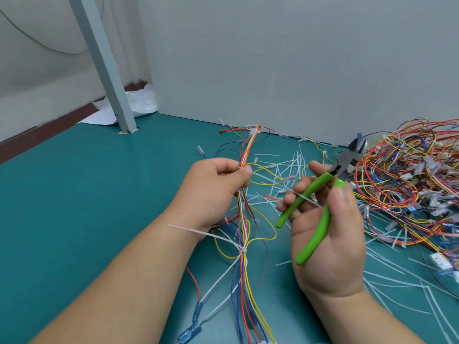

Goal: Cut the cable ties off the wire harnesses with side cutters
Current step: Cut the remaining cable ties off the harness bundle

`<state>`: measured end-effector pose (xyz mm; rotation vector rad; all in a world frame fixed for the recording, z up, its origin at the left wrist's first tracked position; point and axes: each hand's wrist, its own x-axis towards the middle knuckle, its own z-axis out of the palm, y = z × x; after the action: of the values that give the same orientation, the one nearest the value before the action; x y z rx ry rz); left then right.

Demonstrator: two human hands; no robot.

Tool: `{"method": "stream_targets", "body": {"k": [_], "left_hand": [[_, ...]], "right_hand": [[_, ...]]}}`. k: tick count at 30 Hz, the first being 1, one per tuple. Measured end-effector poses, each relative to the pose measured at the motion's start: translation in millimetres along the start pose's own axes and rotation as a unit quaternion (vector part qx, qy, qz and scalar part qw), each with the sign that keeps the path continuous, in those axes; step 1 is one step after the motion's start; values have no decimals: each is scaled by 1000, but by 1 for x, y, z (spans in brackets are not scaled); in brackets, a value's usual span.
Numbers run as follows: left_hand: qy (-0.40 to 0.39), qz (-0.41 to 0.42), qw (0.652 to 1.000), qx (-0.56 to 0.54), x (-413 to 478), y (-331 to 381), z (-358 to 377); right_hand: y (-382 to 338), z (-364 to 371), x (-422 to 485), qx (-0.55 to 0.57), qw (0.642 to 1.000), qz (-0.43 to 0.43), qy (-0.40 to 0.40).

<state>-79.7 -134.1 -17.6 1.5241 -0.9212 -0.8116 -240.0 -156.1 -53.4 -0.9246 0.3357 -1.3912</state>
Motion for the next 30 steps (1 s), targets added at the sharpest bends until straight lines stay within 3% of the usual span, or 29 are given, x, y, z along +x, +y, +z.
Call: {"method": "stream_targets", "body": {"k": [6, 13, 20, 26, 30], "left_hand": [[-20, -14, 999, -28, -2, 3, 0], [-51, -78, 989, -112, -1, 7, 0], [-36, -77, 993, -81, -2, 2, 4], [-138, -100, 977, -131, -4, 6, -4], [-137, -97, 982, -86, -4, 3, -5]], "right_hand": [[4, 0, -1, -4, 998, 67, -7], [3, -2, 6, -2, 997, 66, 43], [3, 2, 3, -16, 997, 77, 26], [0, 2, 7, 22, 994, 81, 66], [-3, 2, 9, 28, 994, 61, 89]]}}
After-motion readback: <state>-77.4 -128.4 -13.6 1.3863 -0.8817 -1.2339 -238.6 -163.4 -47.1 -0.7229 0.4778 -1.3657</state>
